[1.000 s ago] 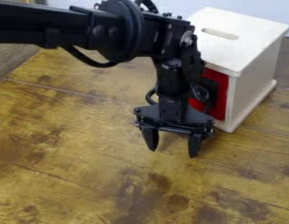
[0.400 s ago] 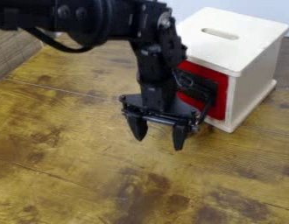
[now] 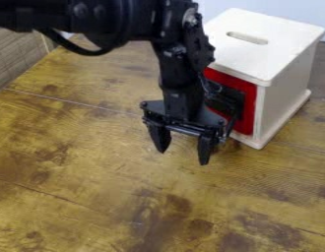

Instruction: Close the drawer

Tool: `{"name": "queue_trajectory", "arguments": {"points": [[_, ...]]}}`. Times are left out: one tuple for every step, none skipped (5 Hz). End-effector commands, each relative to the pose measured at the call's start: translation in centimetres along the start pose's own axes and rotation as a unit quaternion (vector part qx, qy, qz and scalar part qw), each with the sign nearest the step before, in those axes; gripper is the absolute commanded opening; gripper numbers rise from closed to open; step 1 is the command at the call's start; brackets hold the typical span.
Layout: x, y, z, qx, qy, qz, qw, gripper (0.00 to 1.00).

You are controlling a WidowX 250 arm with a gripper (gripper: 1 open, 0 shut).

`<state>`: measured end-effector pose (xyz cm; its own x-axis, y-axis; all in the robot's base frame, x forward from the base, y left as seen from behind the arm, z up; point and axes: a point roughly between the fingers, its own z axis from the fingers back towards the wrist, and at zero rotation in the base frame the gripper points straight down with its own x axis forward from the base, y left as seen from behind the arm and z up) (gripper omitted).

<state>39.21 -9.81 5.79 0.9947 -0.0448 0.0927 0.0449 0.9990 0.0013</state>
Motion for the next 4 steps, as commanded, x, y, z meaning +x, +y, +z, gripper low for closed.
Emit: {"name": "queue_trajectory", "arguments": {"points": [[0.6,1.0,2.4,-0.007,-0.043,-0.001,0.9991,1.00],[-0.6,2.8,3.3,-0.009,-0.051,0.003,0.9987,1.00],[0.4,3.6,2.8,-0.010,-0.048,-0.023,0.9985,1.00],[1.4,4.0,1.8,-0.011,-0.033,-0.060,0.9976,1.00]]}}
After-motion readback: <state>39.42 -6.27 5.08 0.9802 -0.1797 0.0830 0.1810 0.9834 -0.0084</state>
